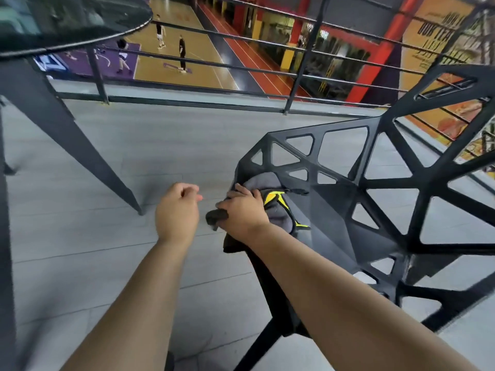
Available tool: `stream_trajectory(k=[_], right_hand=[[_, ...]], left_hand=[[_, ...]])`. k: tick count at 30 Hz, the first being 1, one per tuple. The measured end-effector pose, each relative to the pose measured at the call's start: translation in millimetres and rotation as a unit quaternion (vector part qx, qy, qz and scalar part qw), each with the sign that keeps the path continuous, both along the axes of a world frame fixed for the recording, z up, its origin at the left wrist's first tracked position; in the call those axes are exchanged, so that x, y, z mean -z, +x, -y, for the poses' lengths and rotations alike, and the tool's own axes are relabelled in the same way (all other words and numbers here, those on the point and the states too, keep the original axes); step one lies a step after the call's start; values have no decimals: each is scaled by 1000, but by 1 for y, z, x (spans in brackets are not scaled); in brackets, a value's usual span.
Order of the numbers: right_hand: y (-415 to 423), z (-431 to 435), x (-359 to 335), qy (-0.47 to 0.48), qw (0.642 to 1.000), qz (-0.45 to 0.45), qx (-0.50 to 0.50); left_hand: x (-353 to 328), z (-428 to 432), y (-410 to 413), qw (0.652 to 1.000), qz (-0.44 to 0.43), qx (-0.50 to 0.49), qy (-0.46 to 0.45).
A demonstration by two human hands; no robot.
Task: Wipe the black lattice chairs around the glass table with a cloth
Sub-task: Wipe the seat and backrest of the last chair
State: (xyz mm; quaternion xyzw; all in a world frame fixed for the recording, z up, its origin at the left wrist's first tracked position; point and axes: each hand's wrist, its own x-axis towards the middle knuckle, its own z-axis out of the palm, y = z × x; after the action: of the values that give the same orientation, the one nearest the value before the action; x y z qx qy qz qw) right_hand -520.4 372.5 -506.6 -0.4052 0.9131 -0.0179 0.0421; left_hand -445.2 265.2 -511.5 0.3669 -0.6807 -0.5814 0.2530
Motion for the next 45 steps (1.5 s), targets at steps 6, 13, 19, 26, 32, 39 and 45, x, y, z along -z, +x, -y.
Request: stream_trajectory(k=[6,13,19,26,32,39,45], right_hand=[[-14,-76,-58,-136,983,106,61],[69,-147,-34,173,966,142,129],[41,-154,-53,145,978,116,97],[-18,-161,-49,26,984,119,128],[-28,-172,-35,-41,982,126,136],[-19,-157,-14,-63,989,36,130],[-8,-148,12,21,976,77,205]], left_hand=[[9,-69,-1,978,22,161,-134],[24,-121,-40,910,197,163,-326],[21,-78,-118,890,251,213,-314],[7,-46,-216,821,301,252,-414],[7,-49,-250,806,267,225,-478],[2,-36,-233,804,227,284,-471],[16,-17,-189,708,148,394,-567]])
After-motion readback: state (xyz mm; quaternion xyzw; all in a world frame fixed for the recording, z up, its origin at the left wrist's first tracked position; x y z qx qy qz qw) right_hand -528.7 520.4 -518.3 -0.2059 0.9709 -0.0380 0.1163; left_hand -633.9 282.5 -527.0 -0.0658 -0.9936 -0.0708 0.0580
